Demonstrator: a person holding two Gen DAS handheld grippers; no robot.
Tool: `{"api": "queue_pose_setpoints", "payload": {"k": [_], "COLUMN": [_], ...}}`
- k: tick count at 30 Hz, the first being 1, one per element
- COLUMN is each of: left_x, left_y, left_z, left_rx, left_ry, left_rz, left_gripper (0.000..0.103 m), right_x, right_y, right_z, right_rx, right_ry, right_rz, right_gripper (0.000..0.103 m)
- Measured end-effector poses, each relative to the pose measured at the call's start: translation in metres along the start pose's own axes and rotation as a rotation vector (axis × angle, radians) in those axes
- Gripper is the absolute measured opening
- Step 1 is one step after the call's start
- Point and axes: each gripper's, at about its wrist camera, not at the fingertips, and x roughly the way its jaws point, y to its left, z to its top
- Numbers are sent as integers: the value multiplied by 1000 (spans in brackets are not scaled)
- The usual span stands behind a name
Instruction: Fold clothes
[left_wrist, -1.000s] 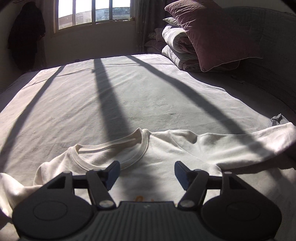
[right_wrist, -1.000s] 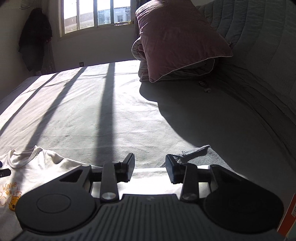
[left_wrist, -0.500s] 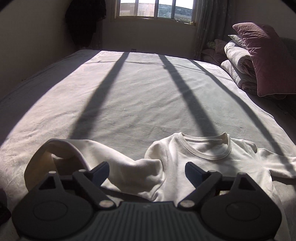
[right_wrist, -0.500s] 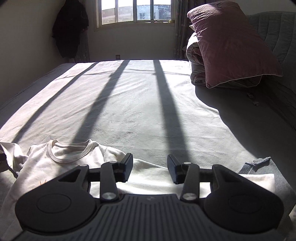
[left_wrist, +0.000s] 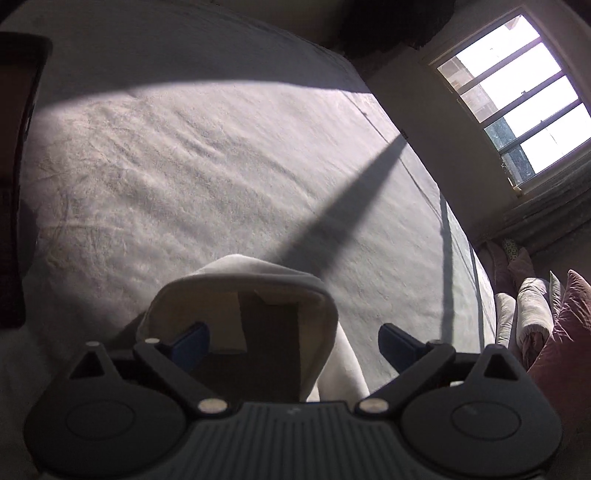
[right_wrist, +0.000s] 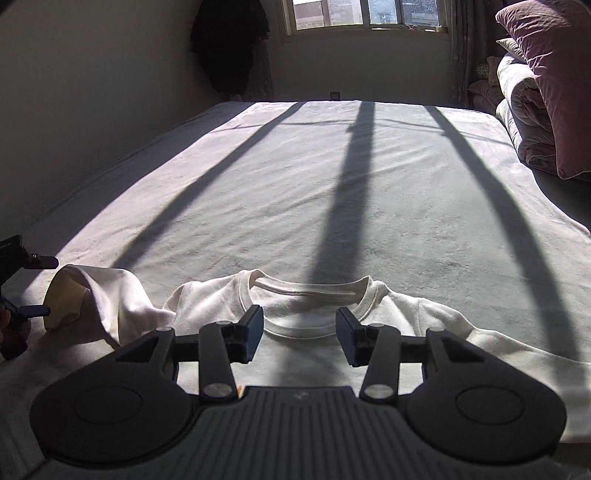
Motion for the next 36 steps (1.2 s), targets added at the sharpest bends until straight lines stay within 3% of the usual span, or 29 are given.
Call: {"api": "queue_pose_setpoints", "payload": {"k": [5, 8, 11, 13, 15, 19, 22, 23, 26, 28, 33, 35, 36], "left_x": [25, 38, 44, 45, 43, 9, -11, -12, -3, 1, -8, -12, -14], "left_y": [3, 9, 10, 6, -4, -26, -27, -22, 0, 14, 26, 31, 33], "left_z": [1, 8, 13, 18, 20, 11, -2, -6, -17, -26, -32, -33, -34], "left_rx": [-123, -202, -229, -182, -72, 258, 428, 452, 477, 494, 427, 398, 383], "left_ry": [17, 12, -13, -41, -74, -243, -285, -264, -145, -117, -170, -194, -205], "left_rz": [10, 30, 80, 111, 121, 68, 155, 200, 333, 375, 325, 302, 290], "left_gripper": [96, 85, 63, 25, 8, 6, 7, 7, 9, 14, 18, 27, 36], "right_x": [32, 49, 68, 80, 91, 106, 113, 115, 123, 129, 136, 138, 141], "right_y": [39, 60, 78, 88, 94, 90, 84, 82, 84, 88, 110, 118, 122], "right_z": [7, 8, 6, 4, 1, 0, 2, 4, 9, 10, 13, 16, 17], "right_rx": [-16, -23, -19, -15, -2, 35, 18, -2, -83, -156, -386, -466, -504], "right_ry": [18, 24, 36, 51, 53, 49, 38, 33, 51, 62, 81, 100, 119], "right_rz": [95, 150, 208, 238, 246, 238, 202, 194, 185, 172, 178, 200, 211], "right_gripper": [48, 48, 48, 48, 48, 47, 48, 48, 48, 48, 48, 48, 48]}}
